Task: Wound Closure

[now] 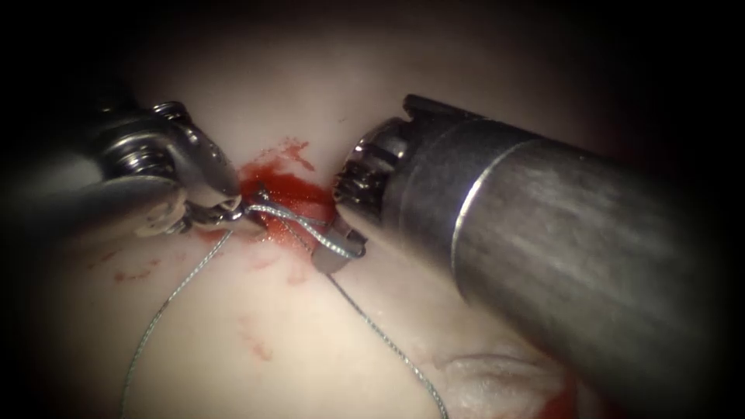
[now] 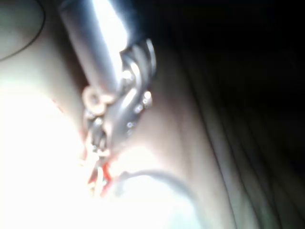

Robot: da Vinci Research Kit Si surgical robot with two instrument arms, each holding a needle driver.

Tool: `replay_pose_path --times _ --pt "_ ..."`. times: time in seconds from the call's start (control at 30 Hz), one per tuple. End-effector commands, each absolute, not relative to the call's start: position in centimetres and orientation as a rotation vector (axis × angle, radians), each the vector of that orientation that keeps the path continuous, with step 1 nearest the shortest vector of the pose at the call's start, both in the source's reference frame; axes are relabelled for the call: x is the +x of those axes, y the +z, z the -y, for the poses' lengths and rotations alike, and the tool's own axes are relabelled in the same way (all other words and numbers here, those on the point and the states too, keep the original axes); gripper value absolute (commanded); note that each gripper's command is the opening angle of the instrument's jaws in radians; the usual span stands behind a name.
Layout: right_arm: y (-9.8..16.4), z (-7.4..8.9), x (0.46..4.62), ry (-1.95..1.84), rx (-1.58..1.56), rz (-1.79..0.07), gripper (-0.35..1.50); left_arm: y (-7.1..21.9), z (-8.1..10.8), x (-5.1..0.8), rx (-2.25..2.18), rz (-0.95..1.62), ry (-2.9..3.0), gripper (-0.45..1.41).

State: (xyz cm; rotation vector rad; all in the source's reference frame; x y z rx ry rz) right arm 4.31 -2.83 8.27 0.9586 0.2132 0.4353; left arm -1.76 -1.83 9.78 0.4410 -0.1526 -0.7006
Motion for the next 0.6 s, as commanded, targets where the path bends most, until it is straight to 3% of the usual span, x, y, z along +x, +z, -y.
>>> replay_pose_path --times 0.03,0.6 --pt "8.26 2.74 4.39 0.431 0.959 -0.21 -0.35 9.73 1.71 -1.82 0.435 0.155 -0.699 -0.45" --pt "8.15 2.72 4.37 0.446 0.993 -0.168 -0.32 9.77 1.78 -1.84 0.454 0.127 -0.663 -0.45"
